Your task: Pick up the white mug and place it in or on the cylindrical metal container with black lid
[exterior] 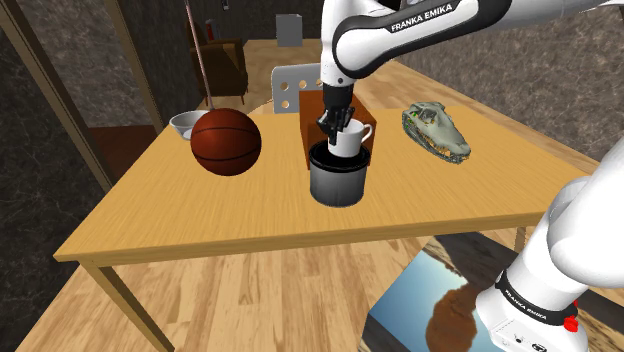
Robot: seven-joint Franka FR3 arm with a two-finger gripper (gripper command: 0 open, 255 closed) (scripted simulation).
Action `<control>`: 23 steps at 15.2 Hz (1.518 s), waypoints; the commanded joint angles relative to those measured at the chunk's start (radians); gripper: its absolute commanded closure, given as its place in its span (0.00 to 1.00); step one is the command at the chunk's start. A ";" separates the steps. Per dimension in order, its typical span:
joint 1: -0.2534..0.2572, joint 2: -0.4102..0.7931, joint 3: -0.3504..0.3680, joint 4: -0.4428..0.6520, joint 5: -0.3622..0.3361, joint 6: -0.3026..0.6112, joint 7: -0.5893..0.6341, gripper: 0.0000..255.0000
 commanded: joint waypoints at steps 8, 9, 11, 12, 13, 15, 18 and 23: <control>0.000 0.001 -0.001 -0.006 0.000 0.008 0.000 0.00; 0.000 0.001 -0.001 -0.006 0.000 0.008 0.000 0.00; 0.000 0.001 -0.001 -0.006 0.000 0.008 0.000 0.00; 0.000 0.001 -0.001 -0.006 0.000 0.008 0.000 0.00; 0.000 0.001 -0.001 -0.006 0.000 0.008 0.000 0.00; 0.001 -0.013 0.001 0.046 0.003 -0.058 -0.003 0.00; 0.003 -0.021 0.002 0.097 0.006 -0.117 -0.004 0.00; 0.003 -0.021 0.002 0.097 0.006 -0.117 -0.004 0.00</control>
